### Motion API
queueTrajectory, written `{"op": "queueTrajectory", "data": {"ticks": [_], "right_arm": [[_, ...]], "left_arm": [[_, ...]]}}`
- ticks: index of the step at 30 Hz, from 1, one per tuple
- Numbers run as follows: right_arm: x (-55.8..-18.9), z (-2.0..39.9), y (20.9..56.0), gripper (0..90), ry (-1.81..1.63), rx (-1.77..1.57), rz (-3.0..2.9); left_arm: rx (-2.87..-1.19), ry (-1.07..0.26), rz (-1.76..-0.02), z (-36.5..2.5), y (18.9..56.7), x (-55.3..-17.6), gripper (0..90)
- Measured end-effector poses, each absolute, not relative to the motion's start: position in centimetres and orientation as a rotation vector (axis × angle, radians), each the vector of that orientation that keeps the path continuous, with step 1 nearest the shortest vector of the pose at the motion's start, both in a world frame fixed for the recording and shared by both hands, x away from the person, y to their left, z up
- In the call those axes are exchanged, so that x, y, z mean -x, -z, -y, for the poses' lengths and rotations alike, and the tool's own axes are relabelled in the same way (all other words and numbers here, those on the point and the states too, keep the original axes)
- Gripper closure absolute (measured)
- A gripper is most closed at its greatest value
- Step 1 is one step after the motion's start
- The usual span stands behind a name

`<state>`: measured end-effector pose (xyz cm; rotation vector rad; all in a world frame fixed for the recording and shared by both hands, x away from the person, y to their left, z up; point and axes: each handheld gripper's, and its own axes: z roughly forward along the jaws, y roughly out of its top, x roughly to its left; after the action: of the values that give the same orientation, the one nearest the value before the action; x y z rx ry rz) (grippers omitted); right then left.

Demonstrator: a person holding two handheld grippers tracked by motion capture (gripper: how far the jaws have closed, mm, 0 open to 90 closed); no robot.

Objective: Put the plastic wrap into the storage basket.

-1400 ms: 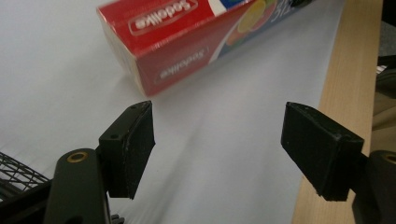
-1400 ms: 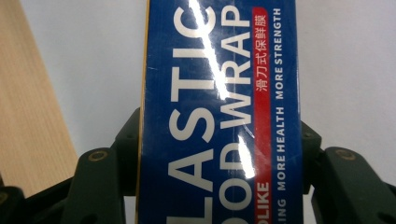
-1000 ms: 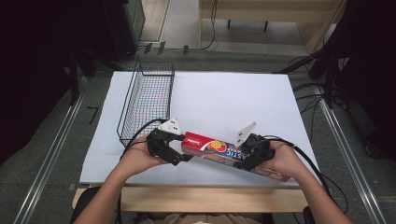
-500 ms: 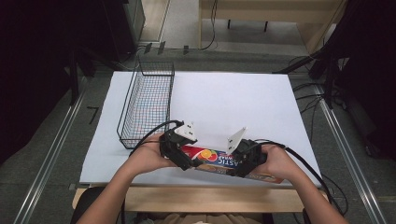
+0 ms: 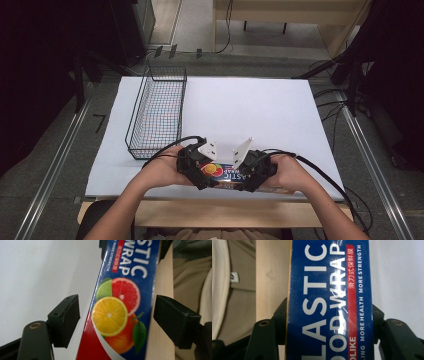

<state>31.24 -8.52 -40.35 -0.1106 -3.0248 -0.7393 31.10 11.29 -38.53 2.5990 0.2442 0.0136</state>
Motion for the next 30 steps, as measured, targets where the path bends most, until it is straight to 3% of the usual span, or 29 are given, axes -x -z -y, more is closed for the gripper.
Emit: {"op": "queueTrajectory", "data": {"ticks": [9, 13, 14, 21, 30], "right_arm": [[-31.0, 7.9, 39.6, 41.7, 0.746, 0.092, 3.051], [-30.9, 7.8, 39.5, 41.8, 0.734, 0.086, 3.061], [-31.0, 7.8, 39.5, 41.8, 0.727, 0.087, 3.058], [-30.9, 7.5, 39.5, 41.8, 0.731, 0.073, 3.054], [-30.8, 7.4, 40.3, 41.4, 0.684, 0.013, 3.051]], "left_arm": [[-2.663, -0.050, -0.208, -10.6, 39.3, -30.6, 22.3], [-2.688, -0.082, -0.179, -10.4, 39.5, -30.4, 24.4], [-2.688, -0.077, -0.174, -10.3, 39.7, -30.3, 29.2], [-2.689, -0.099, -0.152, -10.0, 39.8, -30.0, 31.8], [-2.719, 0.011, -0.188, -9.7, 40.4, -30.0, 39.3]]}}
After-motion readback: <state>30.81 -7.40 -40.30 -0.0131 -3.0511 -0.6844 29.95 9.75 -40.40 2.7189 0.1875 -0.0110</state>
